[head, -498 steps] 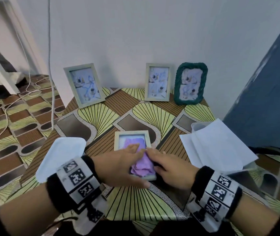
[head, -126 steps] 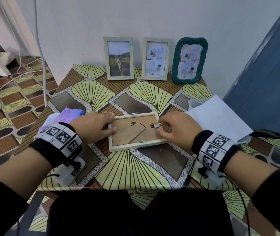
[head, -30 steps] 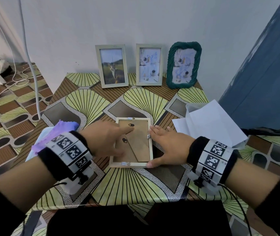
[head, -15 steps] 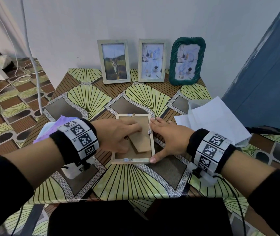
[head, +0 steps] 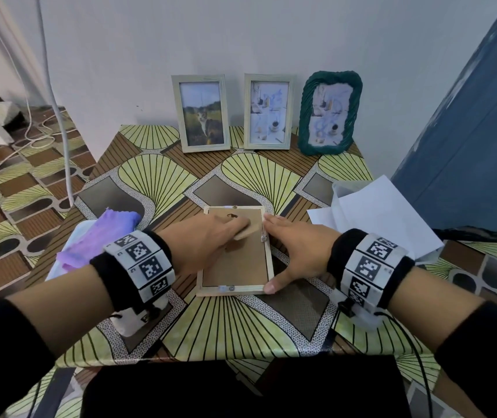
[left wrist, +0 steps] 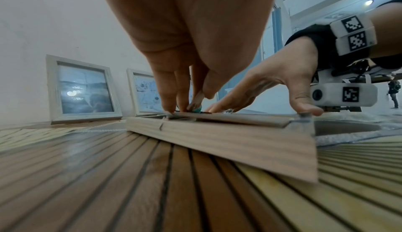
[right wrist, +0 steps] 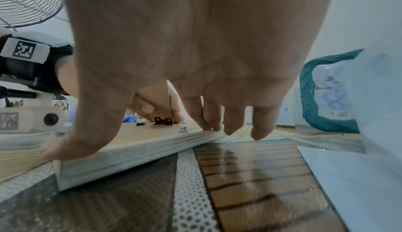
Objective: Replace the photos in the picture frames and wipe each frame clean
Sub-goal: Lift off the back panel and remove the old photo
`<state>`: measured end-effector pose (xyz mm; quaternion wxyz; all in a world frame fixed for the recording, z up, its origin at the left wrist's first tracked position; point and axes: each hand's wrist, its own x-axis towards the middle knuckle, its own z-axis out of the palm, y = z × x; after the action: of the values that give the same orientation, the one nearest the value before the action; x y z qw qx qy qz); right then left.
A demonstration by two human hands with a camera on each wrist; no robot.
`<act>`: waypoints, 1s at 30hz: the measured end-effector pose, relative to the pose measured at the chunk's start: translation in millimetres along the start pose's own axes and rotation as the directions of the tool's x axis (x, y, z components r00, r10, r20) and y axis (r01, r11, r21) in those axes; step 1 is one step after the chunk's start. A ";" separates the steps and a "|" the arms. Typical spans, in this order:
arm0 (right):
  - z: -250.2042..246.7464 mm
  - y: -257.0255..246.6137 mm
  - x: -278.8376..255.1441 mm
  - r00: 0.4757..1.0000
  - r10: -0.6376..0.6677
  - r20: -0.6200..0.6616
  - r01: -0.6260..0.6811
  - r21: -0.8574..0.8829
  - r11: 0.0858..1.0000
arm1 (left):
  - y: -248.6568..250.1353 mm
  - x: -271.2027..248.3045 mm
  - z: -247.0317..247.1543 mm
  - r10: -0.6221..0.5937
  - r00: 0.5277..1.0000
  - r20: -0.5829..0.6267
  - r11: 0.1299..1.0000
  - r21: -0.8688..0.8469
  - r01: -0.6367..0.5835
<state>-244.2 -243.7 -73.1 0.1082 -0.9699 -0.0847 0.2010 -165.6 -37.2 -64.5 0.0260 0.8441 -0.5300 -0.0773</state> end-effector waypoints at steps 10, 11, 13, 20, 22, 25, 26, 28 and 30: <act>-0.3 0.2 -1.0 1.000 0.015 -0.001 -0.015 0.024 1.000 | -23.3 -31.1 -19.2 -0.078 0.950 -0.301 0.993 -0.107 0.048; -0.6 -0.4 -1.0 1.000 0.020 0.006 -0.021 0.016 1.000 | -28.4 -36.3 -19.9 -0.100 0.944 -0.315 0.991 -0.119 0.065; -1.4 -2.2 -1.8 1.000 0.028 0.013 -0.028 0.001 1.000 | -39.4 -47.7 -18.4 -0.147 0.938 -0.313 0.985 -0.131 0.110; -5.8 -6.2 -5.1 0.999 0.037 0.039 -0.036 -0.034 0.999 | -56.8 -89.4 1.2 -0.327 0.925 -0.194 0.889 0.268 0.371; -6.6 -7.0 -5.2 0.998 0.041 0.051 -0.039 -0.043 0.998 | -52.9 -93.5 1.8 -0.338 0.928 -0.159 0.875 0.310 0.372; -7.5 -8.1 -5.9 0.997 0.044 0.062 -0.041 -0.051 0.998 | -48.7 -92.8 11.5 -0.244 0.970 -0.014 0.923 0.305 0.236; -7.8 -8.4 -6.3 0.997 0.046 0.063 -0.042 -0.055 0.998 | -47.6 -91.1 16.5 -0.222 0.971 0.085 0.932 0.311 0.186; -8.2 -9.3 -6.6 0.997 0.050 0.063 -0.046 -0.061 0.997 | -41.0 -89.4 22.5 -0.289 0.900 0.326 0.937 0.289 0.196; -8.3 -9.9 -5.6 0.997 0.048 0.057 -0.044 -0.062 0.997 | -37.6 -85.8 22.8 -0.306 0.886 0.349 0.926 0.327 0.191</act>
<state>-247.0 -236.8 -61.2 0.0713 -0.9682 -0.0714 0.2290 -172.3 57.2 -82.9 -0.2123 0.8674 -0.4162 -0.1714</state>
